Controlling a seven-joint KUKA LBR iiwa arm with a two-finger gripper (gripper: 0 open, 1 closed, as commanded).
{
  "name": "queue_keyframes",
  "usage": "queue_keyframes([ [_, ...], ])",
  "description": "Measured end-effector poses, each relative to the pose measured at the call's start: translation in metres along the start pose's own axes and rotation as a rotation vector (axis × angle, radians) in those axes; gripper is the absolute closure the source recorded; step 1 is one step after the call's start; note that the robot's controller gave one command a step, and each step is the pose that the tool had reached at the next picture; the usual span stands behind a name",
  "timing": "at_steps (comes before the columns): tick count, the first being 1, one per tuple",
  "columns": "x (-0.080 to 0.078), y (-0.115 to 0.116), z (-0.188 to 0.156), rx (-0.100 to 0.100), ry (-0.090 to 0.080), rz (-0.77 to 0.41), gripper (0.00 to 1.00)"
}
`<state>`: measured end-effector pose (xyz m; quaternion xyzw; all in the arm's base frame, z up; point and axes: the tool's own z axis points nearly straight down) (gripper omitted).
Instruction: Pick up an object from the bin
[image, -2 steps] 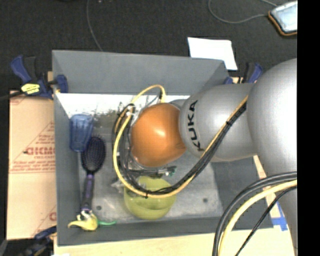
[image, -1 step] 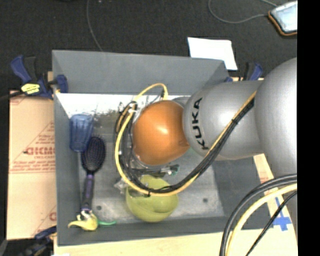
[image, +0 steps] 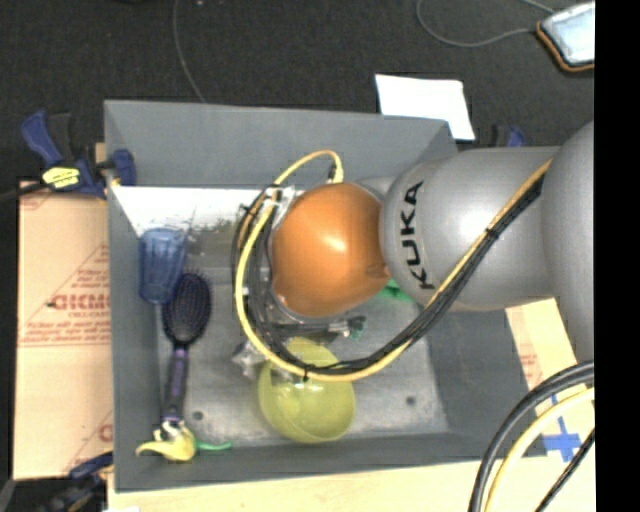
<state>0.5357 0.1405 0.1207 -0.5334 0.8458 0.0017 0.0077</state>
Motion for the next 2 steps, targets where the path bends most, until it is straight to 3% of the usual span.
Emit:
queue_keyframes([
  [2, -0.0011, -0.0017, -0.0285, 0.005, -0.005, 0.006, 1.00],
])
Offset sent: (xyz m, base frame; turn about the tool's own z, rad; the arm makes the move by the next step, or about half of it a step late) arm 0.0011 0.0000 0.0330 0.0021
